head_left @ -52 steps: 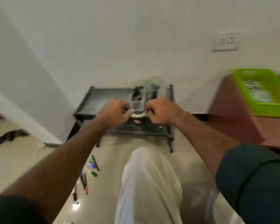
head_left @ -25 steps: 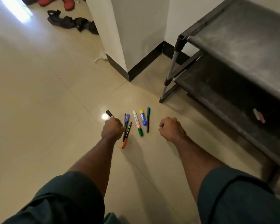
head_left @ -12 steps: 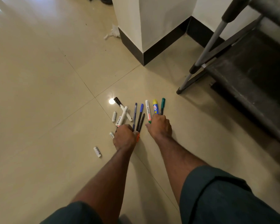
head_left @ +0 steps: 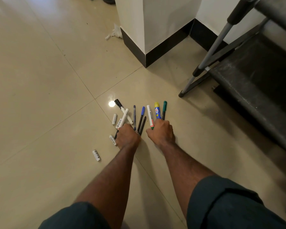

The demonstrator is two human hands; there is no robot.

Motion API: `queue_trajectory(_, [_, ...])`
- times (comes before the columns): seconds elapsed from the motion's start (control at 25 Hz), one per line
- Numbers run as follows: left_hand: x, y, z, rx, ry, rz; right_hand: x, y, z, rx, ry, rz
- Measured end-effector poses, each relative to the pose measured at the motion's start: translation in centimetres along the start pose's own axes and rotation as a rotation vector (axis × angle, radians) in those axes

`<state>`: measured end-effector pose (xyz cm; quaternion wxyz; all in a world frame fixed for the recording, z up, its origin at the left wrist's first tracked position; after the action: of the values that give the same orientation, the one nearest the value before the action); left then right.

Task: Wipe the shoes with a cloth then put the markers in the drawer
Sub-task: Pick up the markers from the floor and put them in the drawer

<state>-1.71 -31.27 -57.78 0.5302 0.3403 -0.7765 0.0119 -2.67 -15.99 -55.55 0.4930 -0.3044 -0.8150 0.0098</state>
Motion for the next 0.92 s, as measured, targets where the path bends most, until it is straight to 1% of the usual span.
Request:
queue_trajectory(0.12, [-0.3,0.5,0.1,0.0,-0.042,0.029,0.1,0.2,0.1,0.001,0.004,0.028])
queue_trajectory(0.2, [-0.6,0.5,0.0,0.047,-0.079,-0.02,-0.1,0.4,0.3,0.0,0.005,0.033])
queue_trajectory(0.32, [-1.9,0.5,-0.1,0.018,-0.159,-0.081,-0.3,0.8,0.4,-0.021,-0.002,0.045])
queue_trajectory(0.36, [-2.2,0.2,-0.1,0.01,-0.16,-0.113,-0.4,0.9,0.4,-0.031,-0.011,0.052])
queue_trajectory(0.44, [-1.9,-0.5,-0.3,0.015,-0.1,-0.234,-0.2,0.9,0.5,-0.03,-0.025,0.078])
queue_trajectory(0.52, [-1.0,-0.9,-0.7,0.019,0.01,-0.379,0.5,0.7,0.6,-0.019,-0.025,0.124])
queue_trajectory(0.6, [-0.6,0.1,-1.4,-0.021,0.031,-0.472,2.0,1.2,0.8,-0.032,-0.04,0.165])
queue_trajectory(0.64, [-0.5,1.2,-2.0,-0.048,0.021,-0.51,3.2,1.6,0.9,-0.042,-0.078,0.176])
queue_trajectory(0.72, [0.0,4.0,-4.1,-0.086,-0.022,-0.587,6.2,3.2,0.4,-0.092,-0.227,0.167])
queue_trajectory(0.76, [0.4,5.8,-5.5,-0.11,-0.07,-0.631,8.2,4.4,0.0,-0.121,-0.31,0.14])
queue_trajectory(0.84, [1.7,9.5,-8.9,-0.175,-0.216,-0.701,12.5,7.0,-1.6,-0.194,-0.444,0.114])
queue_trajectory(0.92, [4.4,13.2,-12.2,-0.254,-0.343,-0.724,17.2,8.8,-3.9,-0.249,-0.51,0.17])
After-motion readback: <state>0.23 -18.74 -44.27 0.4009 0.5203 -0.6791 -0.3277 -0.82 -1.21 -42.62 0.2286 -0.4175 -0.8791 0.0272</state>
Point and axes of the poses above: each hand's wrist, its own z-axis towards the middle knuckle, its own x-axis out of the back of the hand, y = z × x, the point moved 5 cm from there along z, towards the middle knuckle, and after that the axes turned 6 degrees about -x, right-handed, at the moved point
